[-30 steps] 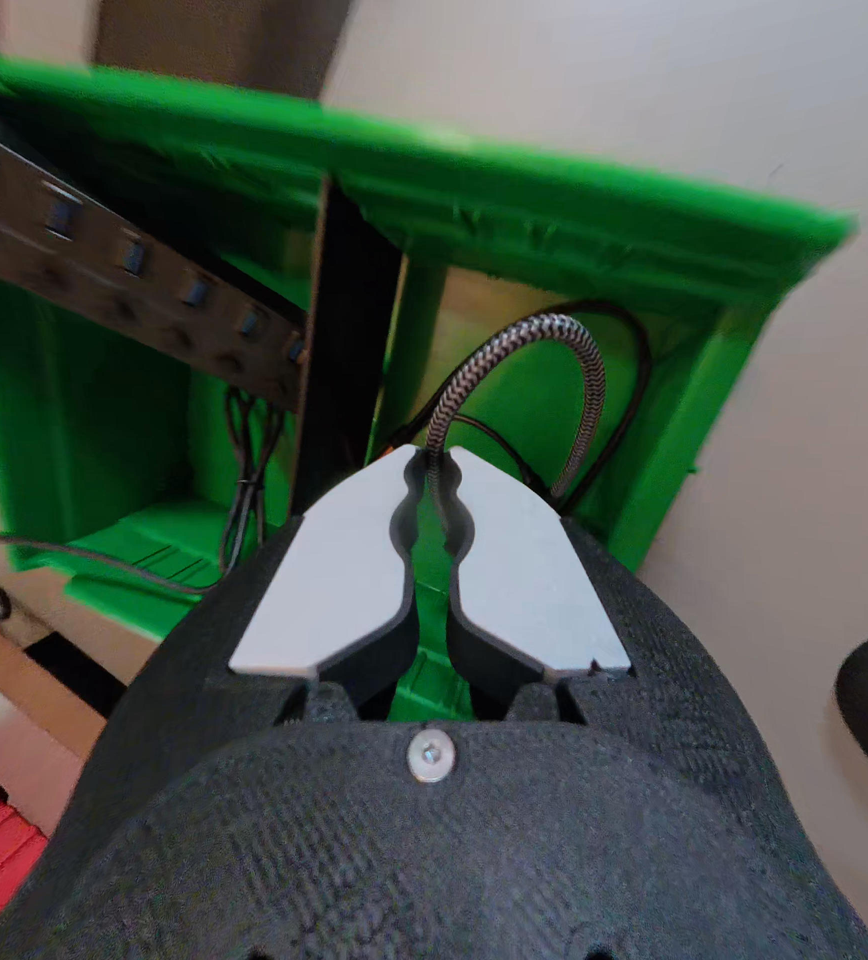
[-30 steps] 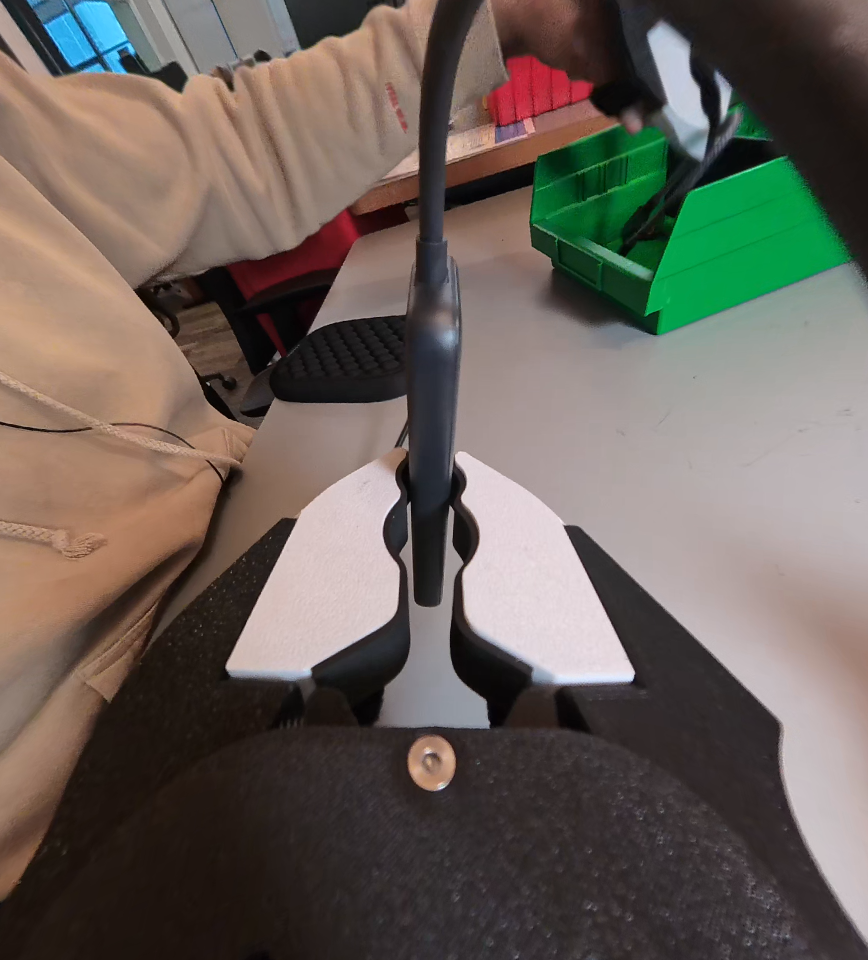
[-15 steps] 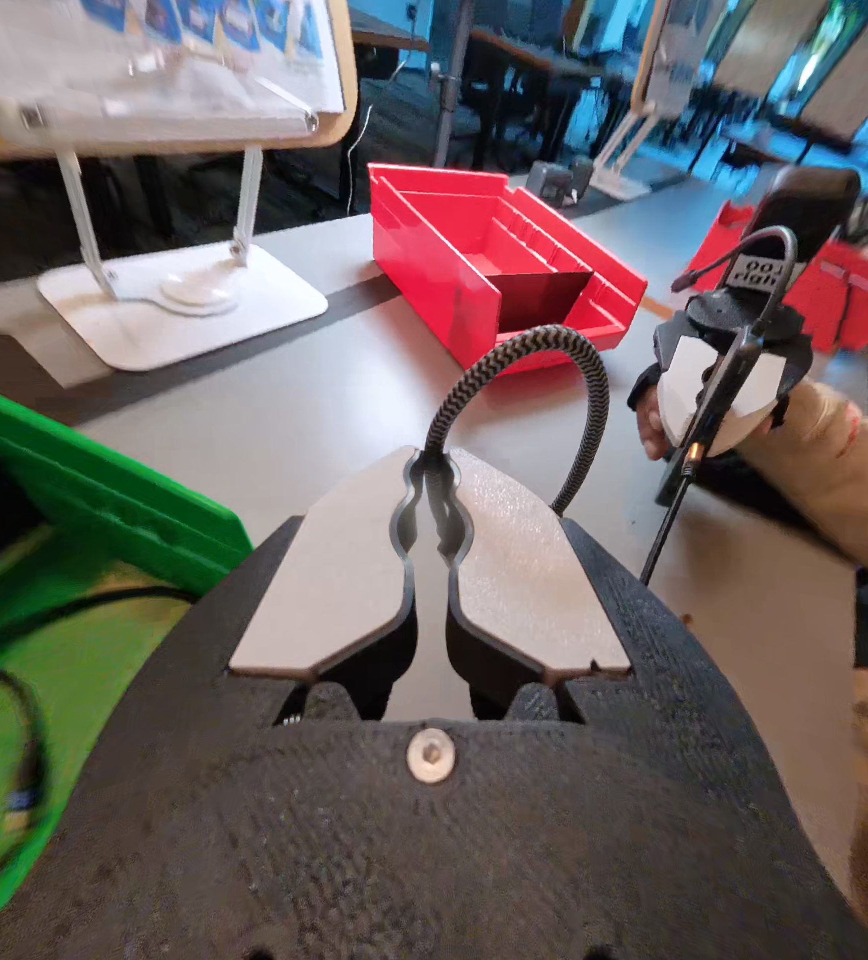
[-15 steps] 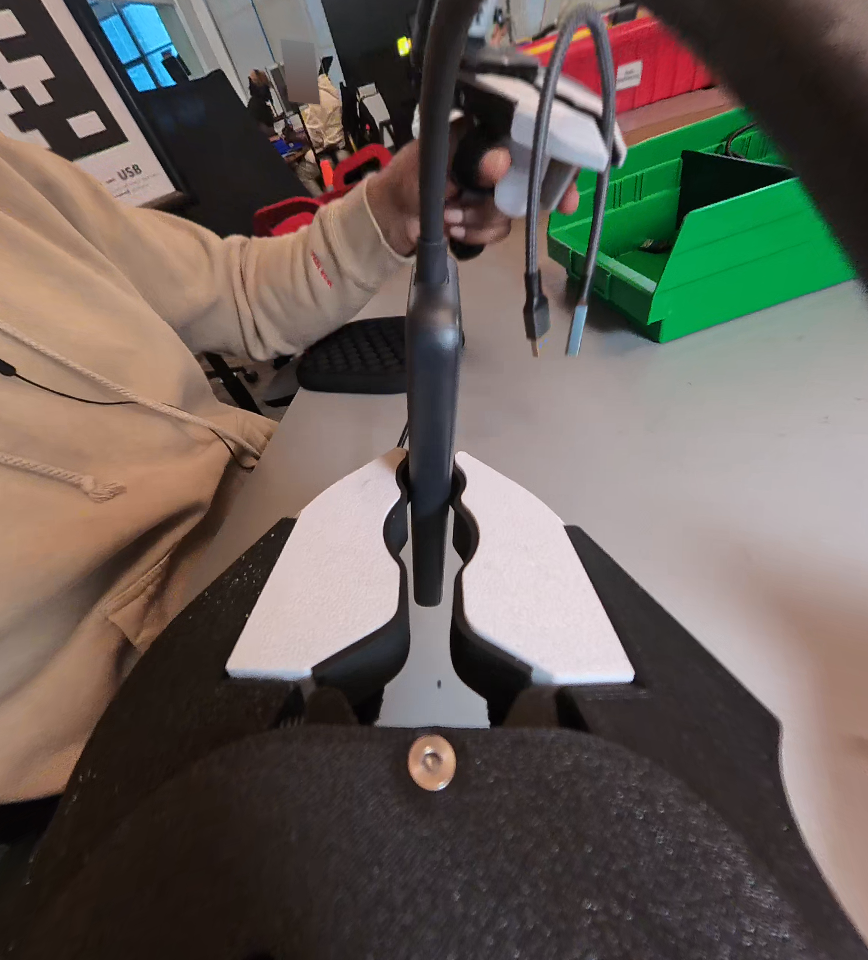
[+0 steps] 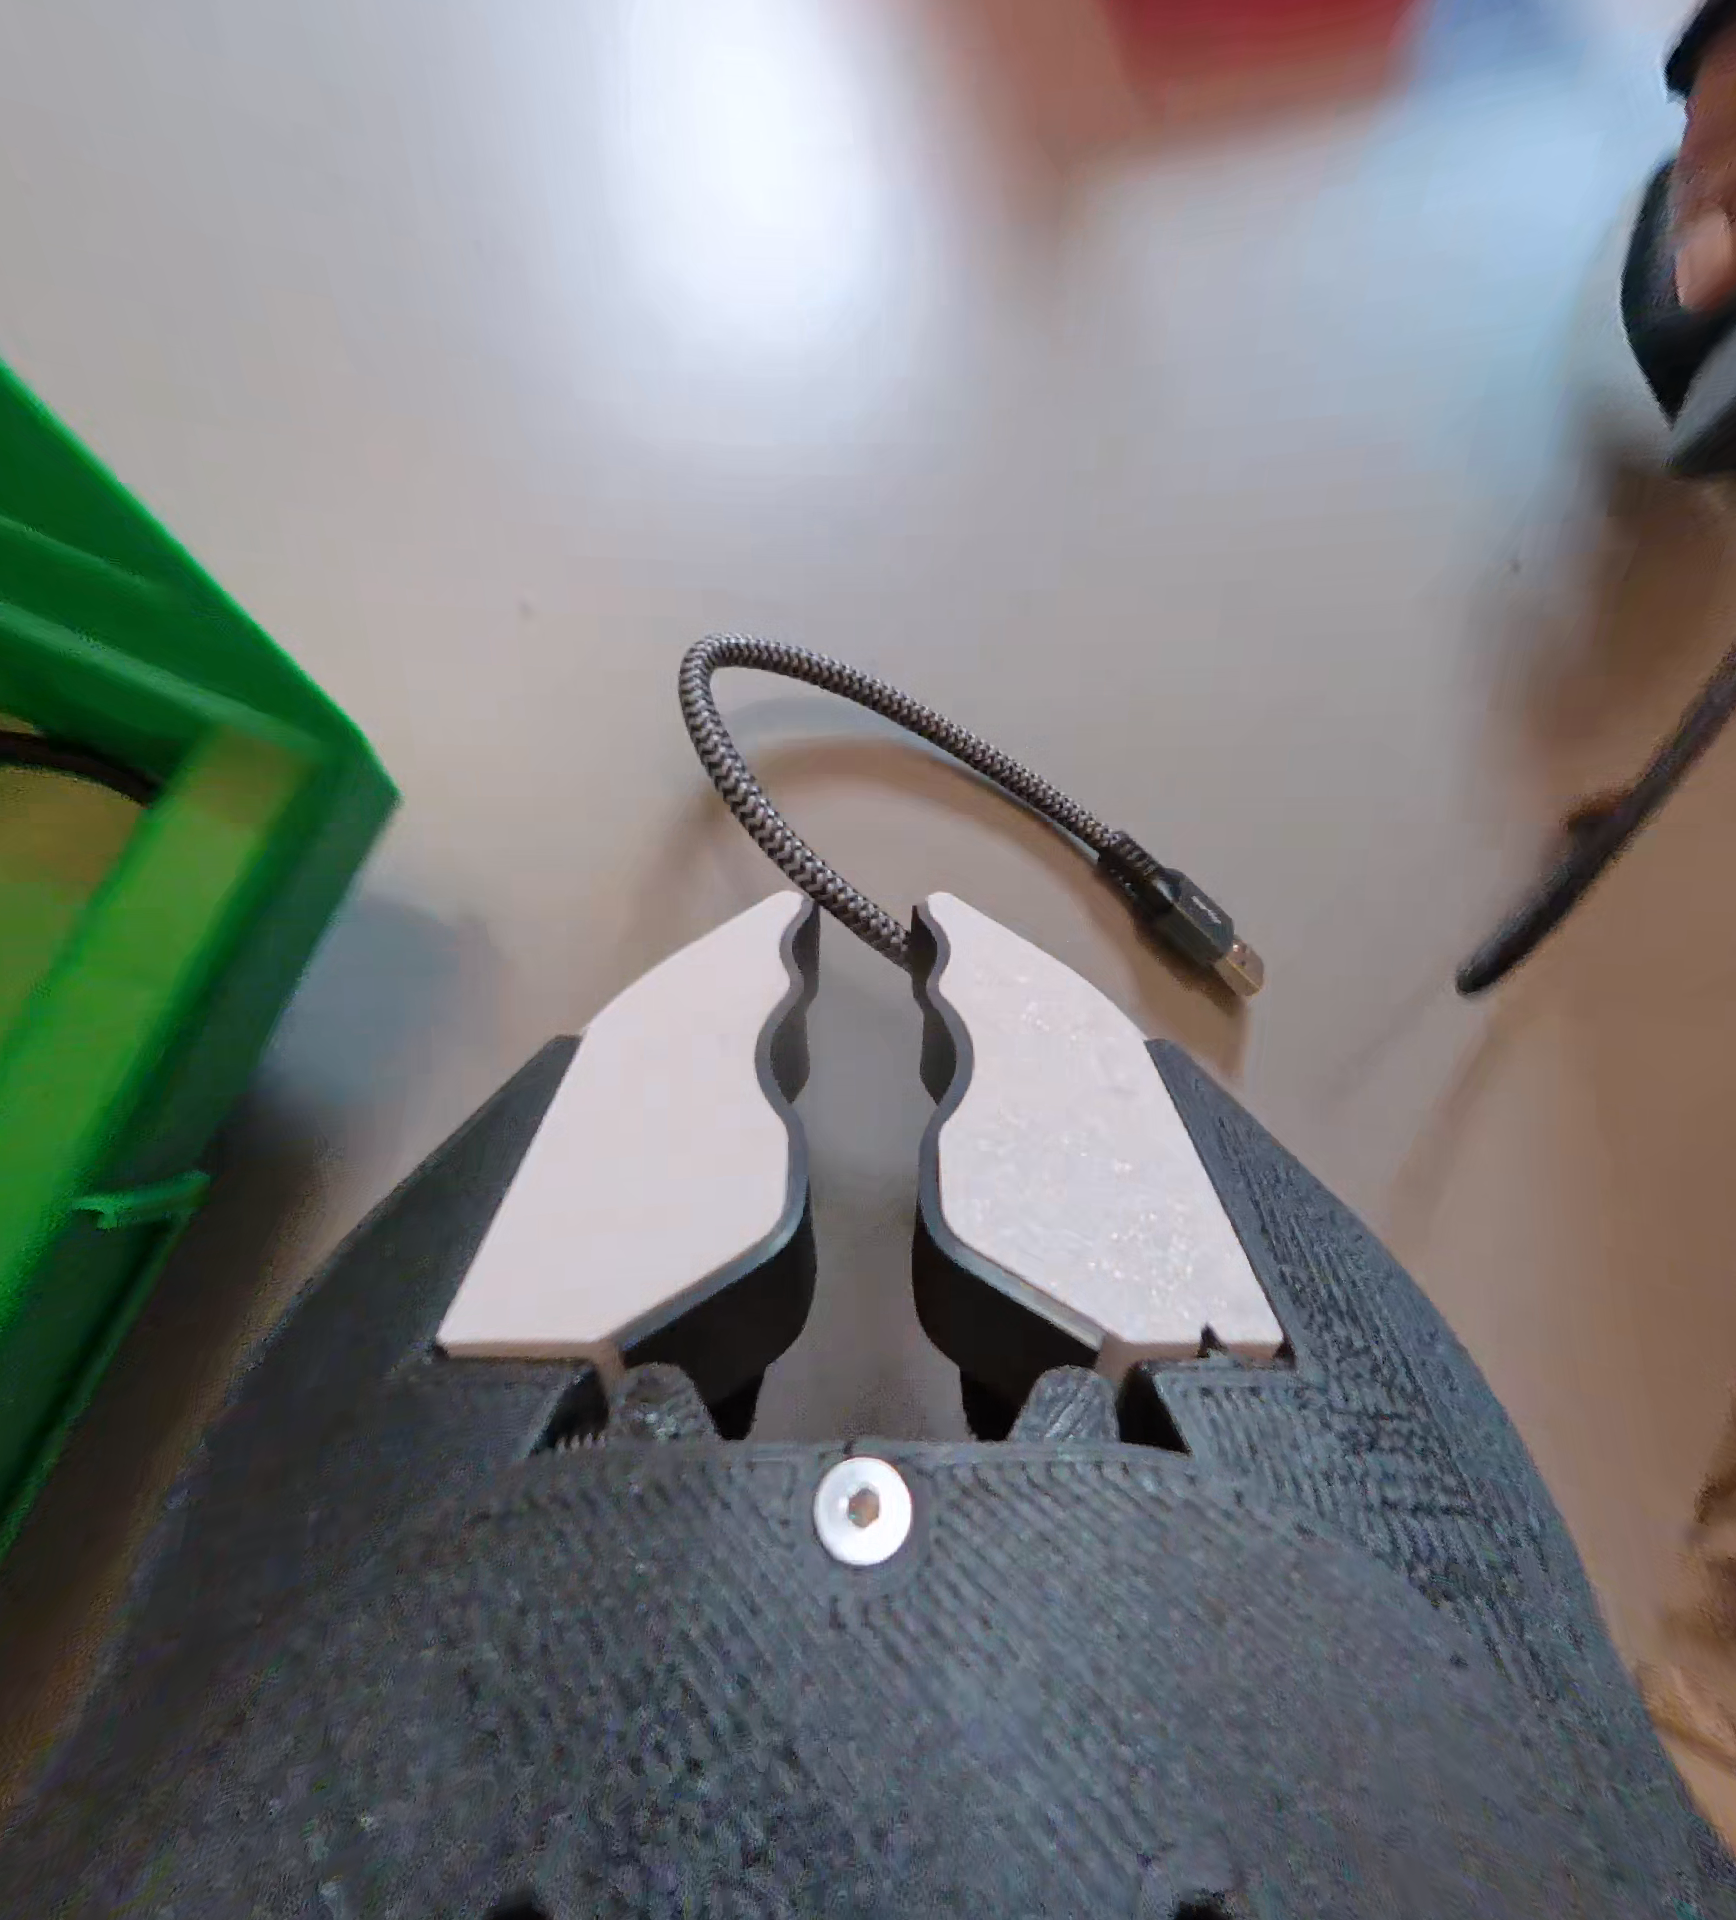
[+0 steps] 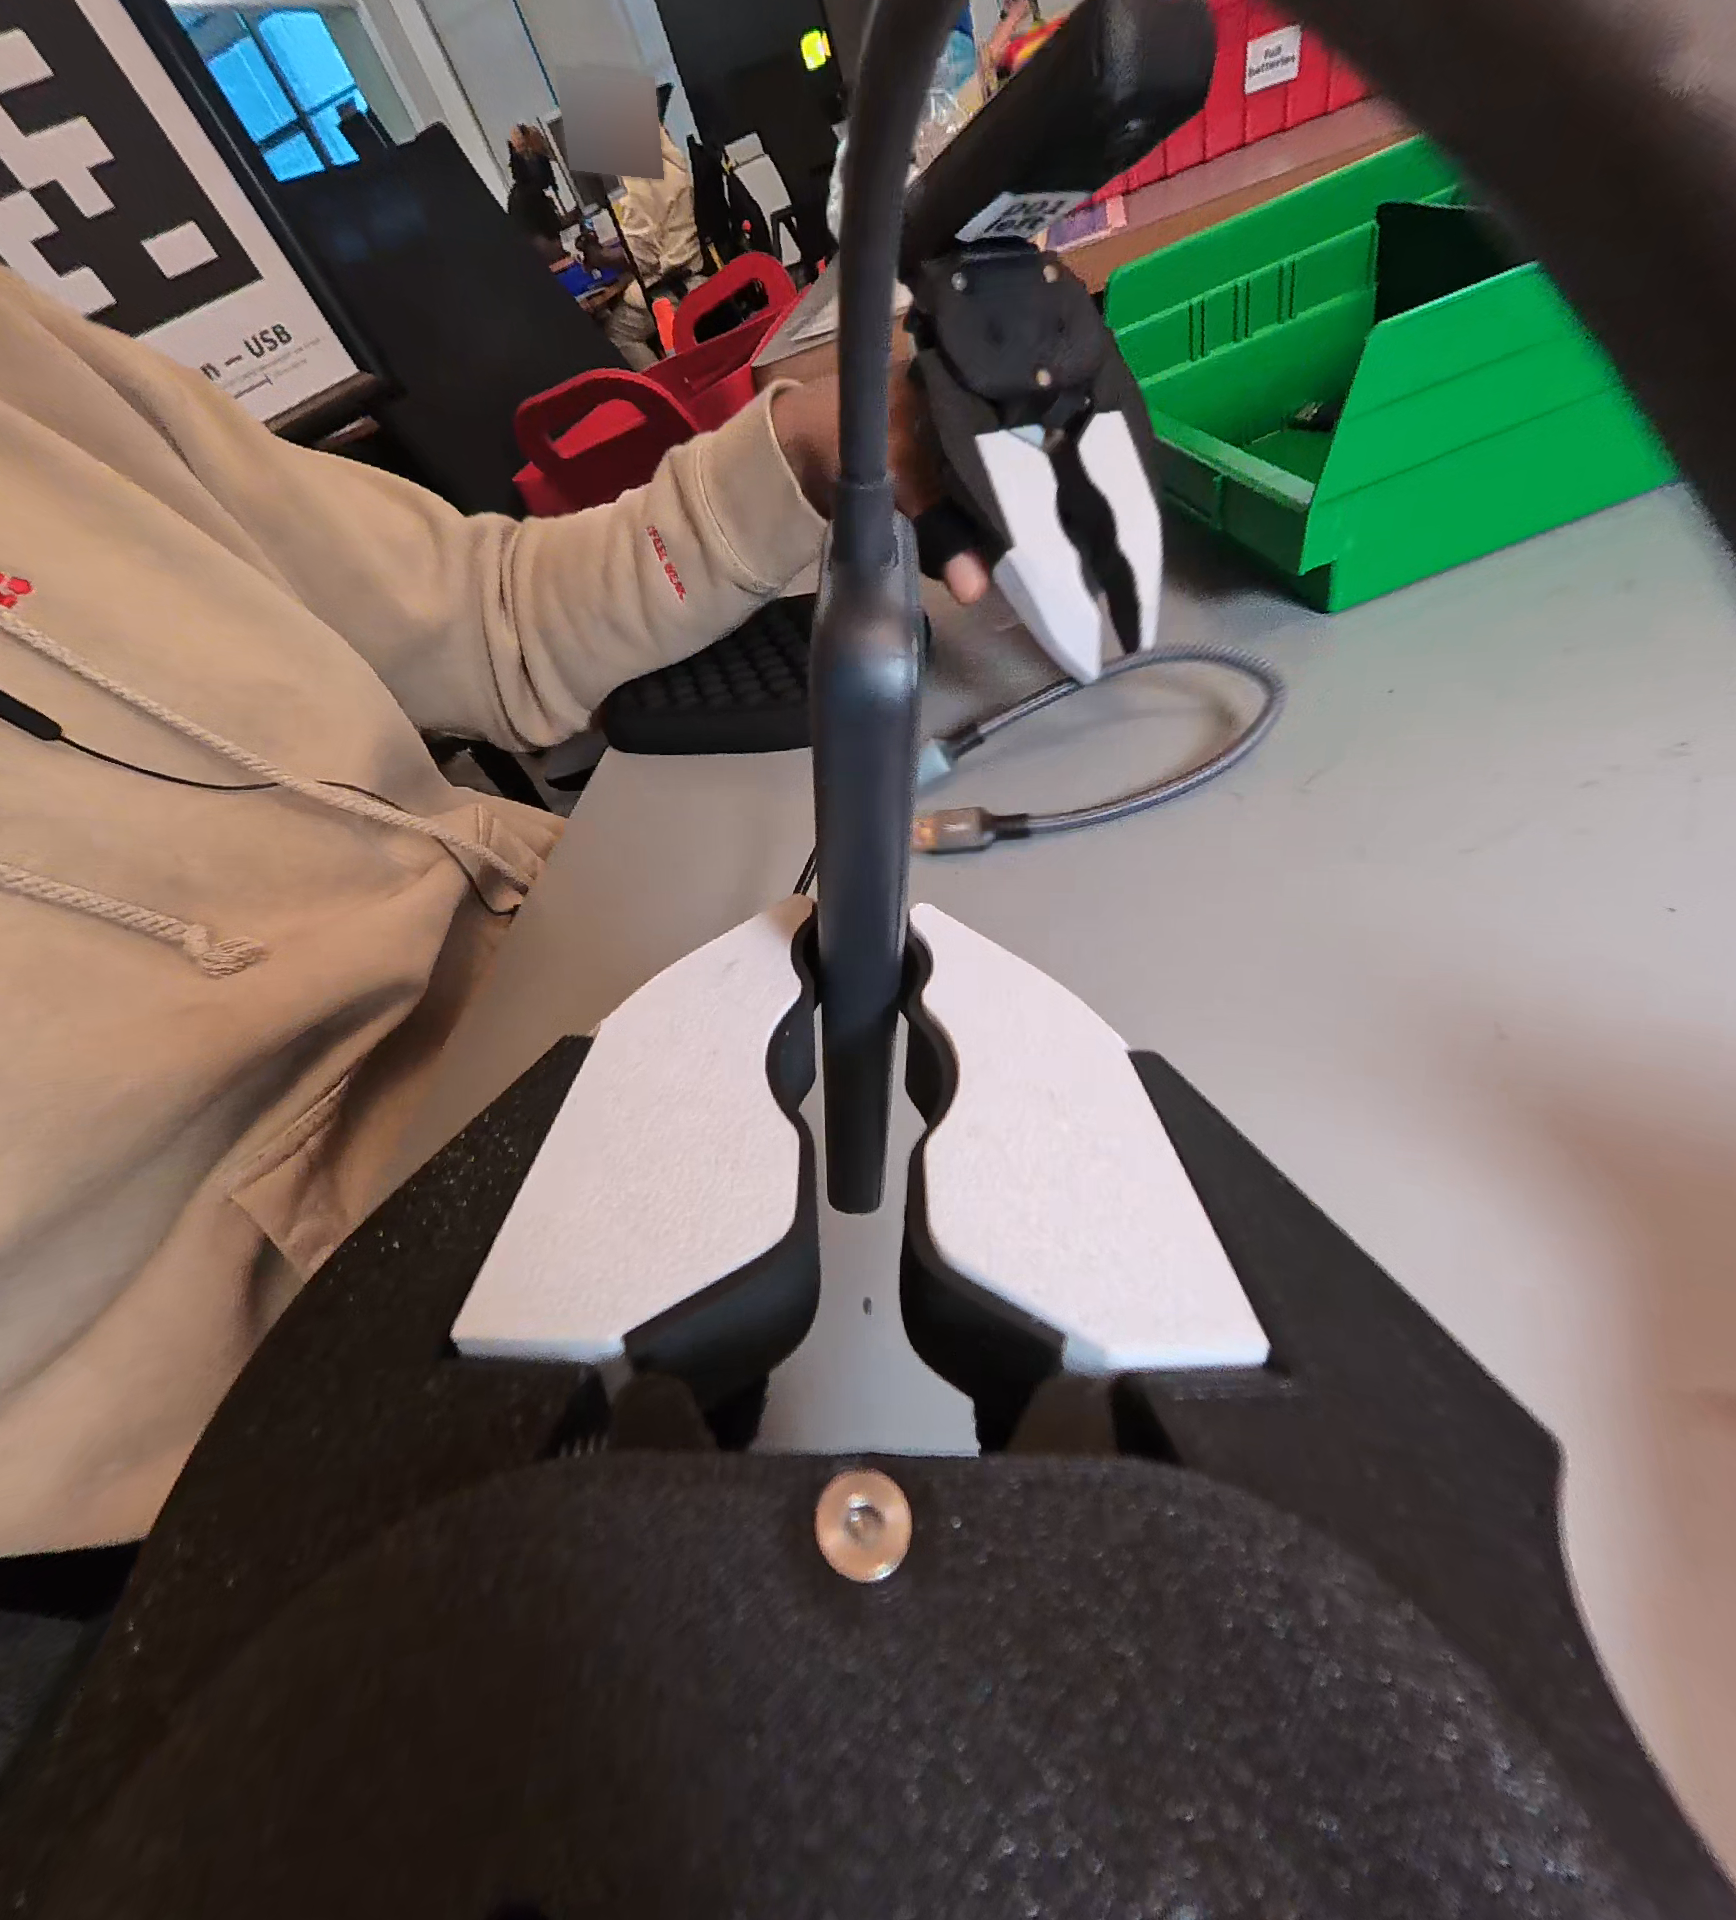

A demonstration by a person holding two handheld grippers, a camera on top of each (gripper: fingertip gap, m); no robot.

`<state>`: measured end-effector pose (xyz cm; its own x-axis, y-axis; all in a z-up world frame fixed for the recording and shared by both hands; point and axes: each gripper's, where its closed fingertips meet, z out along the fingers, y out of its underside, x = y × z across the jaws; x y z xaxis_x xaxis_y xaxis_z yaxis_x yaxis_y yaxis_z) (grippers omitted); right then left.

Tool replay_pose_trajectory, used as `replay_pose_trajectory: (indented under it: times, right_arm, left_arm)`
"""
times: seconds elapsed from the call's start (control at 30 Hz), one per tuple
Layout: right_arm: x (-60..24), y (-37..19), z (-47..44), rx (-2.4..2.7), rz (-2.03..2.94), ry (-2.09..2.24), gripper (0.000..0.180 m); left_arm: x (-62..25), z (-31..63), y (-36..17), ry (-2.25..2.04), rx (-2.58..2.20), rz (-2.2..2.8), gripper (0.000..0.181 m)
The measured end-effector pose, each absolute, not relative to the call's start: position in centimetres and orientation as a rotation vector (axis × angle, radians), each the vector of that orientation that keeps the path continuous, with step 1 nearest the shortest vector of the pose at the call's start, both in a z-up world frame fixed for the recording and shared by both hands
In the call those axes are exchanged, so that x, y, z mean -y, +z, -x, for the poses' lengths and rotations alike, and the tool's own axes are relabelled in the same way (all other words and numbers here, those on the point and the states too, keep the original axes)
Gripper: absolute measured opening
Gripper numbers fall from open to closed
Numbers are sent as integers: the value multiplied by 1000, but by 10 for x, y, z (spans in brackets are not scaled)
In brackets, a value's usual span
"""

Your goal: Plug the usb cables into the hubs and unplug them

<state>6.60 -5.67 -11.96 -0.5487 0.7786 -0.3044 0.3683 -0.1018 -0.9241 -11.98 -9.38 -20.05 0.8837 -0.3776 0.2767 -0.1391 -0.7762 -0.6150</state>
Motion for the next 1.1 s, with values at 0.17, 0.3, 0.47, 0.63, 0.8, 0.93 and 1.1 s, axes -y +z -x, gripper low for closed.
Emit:
replay_pose_trajectory:
  times: [0.17,0.3,0.47,0.63,0.8,0.93,1.1]
  right_arm:
    - [51,-117,-67,1813,1260,1689,12]
    - [44,-114,-69,1781,1264,1691,12]
    - [37,-103,-74,1725,1245,1714,12]
    - [32,-99,-83,1701,1235,1724,12]
    - [31,-93,-95,1699,1193,1775,12]
    - [29,-93,-99,1691,1192,1797,12]
    - [34,-93,-98,1704,1179,1810,12]
  left_arm:
    - [99,133,-184,-283,-592,2337,27]
    - [108,98,-181,-217,-1070,2132,30]
    - [116,72,-207,-263,-1553,2132,37]
    - [118,58,-218,-311,-1903,2117,47]
    - [118,39,-225,-487,-1971,2073,39]
    - [104,36,-225,-577,-1735,2169,13]
    - [80,54,-223,-594,-1253,2299,7]
